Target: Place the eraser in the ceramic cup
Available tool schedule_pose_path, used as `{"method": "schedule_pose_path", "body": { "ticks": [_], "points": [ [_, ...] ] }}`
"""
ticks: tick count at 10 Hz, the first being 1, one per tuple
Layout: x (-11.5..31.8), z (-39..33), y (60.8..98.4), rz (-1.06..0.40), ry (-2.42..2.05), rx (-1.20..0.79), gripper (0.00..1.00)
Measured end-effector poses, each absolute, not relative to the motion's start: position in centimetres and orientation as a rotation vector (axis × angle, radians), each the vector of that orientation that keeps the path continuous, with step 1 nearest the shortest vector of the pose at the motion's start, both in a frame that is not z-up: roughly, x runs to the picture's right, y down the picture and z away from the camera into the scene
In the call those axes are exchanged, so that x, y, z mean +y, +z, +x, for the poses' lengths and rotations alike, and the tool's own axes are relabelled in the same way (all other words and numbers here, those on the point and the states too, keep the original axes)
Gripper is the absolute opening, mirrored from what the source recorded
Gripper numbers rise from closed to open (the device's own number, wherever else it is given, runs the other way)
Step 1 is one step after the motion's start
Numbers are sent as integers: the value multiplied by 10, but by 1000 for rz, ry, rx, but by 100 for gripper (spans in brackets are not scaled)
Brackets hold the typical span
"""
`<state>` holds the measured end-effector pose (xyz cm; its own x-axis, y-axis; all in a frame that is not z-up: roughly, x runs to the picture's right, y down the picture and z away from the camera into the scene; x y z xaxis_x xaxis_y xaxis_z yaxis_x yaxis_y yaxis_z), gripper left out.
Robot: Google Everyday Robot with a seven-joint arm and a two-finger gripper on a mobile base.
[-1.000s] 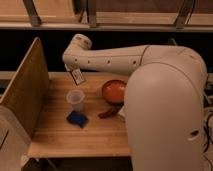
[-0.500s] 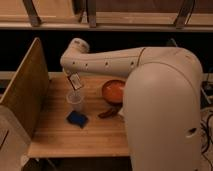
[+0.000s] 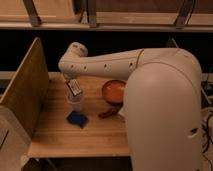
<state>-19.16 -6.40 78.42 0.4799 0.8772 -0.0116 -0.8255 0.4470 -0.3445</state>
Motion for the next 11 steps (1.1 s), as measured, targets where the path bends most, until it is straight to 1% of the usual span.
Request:
{"method": "schedule_pose_path", "body": {
  "ticks": [2,6,10,11],
  "points": [
    [-61,-191,794,-344,1087,-187,0],
    [-40,-207,816,-414,1103,-210,0],
    [-42,-214,821,-420,1082,-250,0],
    [-43,-215,821,-418,1077,-258,3]
  ]
}}
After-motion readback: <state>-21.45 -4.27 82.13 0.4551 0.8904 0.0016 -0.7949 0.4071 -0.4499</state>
